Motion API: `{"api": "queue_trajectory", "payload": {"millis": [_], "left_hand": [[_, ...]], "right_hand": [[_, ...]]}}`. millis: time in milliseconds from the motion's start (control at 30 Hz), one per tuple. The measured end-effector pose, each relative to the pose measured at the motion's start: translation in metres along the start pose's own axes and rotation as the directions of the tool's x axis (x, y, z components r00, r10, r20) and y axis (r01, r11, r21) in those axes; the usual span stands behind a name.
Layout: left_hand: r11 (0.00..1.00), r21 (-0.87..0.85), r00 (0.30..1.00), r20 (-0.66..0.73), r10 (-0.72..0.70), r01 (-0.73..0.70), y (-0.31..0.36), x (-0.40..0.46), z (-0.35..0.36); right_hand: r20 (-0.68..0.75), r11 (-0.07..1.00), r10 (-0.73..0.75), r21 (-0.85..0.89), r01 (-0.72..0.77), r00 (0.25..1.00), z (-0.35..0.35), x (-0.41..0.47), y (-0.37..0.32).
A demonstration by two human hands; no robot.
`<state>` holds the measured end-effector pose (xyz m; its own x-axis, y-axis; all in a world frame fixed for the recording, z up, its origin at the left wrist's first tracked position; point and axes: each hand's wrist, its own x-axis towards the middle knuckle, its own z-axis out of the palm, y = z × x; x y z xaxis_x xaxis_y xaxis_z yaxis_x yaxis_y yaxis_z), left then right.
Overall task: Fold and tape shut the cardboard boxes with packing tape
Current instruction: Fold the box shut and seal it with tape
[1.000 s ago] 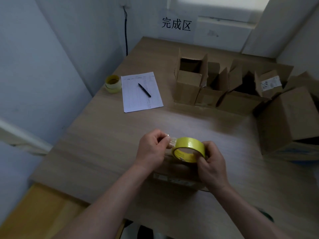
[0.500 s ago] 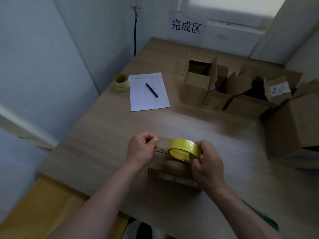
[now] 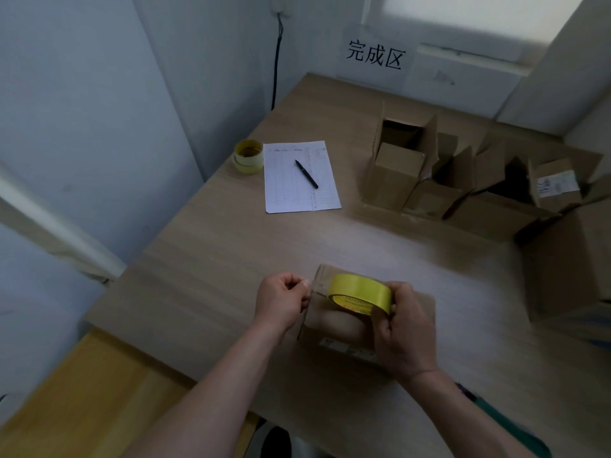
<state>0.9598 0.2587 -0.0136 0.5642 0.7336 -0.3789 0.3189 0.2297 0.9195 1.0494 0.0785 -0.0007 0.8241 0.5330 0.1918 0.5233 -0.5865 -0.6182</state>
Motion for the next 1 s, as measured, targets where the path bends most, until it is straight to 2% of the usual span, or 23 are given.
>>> {"api": "queue_trajectory", "payload": {"millis": [267, 300, 367, 433, 500, 567, 600, 667, 733, 800, 867, 933, 1000], "left_hand": [[0.994, -0.036, 0.994, 0.024, -0.105, 0.106, -0.01, 0.005, 0.003], [0.996, 0.009, 0.995, 0.028, -0.093, 0.093, -0.011, 0.006, 0.003], [0.979, 0.204, 1.0, 0.001, -0.017, 0.017, -0.01, 0.006, 0.006], [0.894, 0.445, 0.995, -0.042, 0.085, -0.057, -0.008, 0.004, 0.01], [0.842, 0.537, 0.988, -0.087, 0.126, -0.06, -0.008, 0.004, 0.013], [0.863, 0.494, 0.978, -0.107, 0.178, -0.103, -0.007, 0.007, 0.01], [0.899, 0.414, 0.978, -0.084, 0.193, -0.142, -0.006, 0.007, 0.009], [0.986, 0.093, 0.99, 0.007, 0.138, -0.138, -0.007, 0.003, 0.016], [0.991, -0.119, 0.991, 0.113, 0.078, -0.064, -0.01, -0.001, 0.024], [0.984, -0.169, 0.983, 0.162, 0.091, -0.063, -0.016, -0.002, 0.029], [0.983, -0.161, 0.981, 0.158, 0.11, -0.084, -0.019, 0.0, 0.03], [0.987, -0.111, 0.982, 0.14, 0.13, -0.115, -0.022, 0.002, 0.029], [0.989, -0.059, 0.98, 0.141, 0.14, -0.133, -0.023, 0.003, 0.03]], "right_hand": [[0.023, 0.997, -0.009, -0.074, 0.01, 1.0, 0.001, 0.003, -0.014], [0.029, 0.997, -0.011, -0.08, 0.013, 1.0, 0.003, 0.003, -0.014], [0.031, 0.996, -0.023, -0.091, 0.025, 0.999, 0.005, 0.003, -0.012], [0.029, 0.994, -0.034, -0.102, 0.037, 0.999, 0.007, 0.004, -0.011], [0.037, 0.993, -0.039, -0.106, 0.043, 0.999, 0.007, 0.004, -0.011], [0.035, 0.993, -0.032, -0.112, 0.036, 0.999, 0.007, 0.004, -0.011], [0.032, 0.993, -0.026, -0.115, 0.029, 0.999, 0.007, 0.004, -0.011], [0.027, 0.992, -0.017, -0.122, 0.02, 0.999, 0.007, 0.004, -0.01], [0.031, 0.993, -0.019, -0.112, 0.022, 0.999, 0.008, 0.005, -0.011], [0.06, 0.996, -0.009, -0.084, 0.014, 0.998, 0.005, 0.008, -0.01], [0.153, 0.999, 0.032, 0.008, -0.034, 0.988, -0.003, 0.015, -0.009], [0.286, 0.952, 0.107, 0.248, -0.181, 0.952, -0.017, 0.025, -0.012], [0.392, 0.81, 0.115, 0.495, -0.314, 0.913, -0.039, 0.036, -0.015]]}}
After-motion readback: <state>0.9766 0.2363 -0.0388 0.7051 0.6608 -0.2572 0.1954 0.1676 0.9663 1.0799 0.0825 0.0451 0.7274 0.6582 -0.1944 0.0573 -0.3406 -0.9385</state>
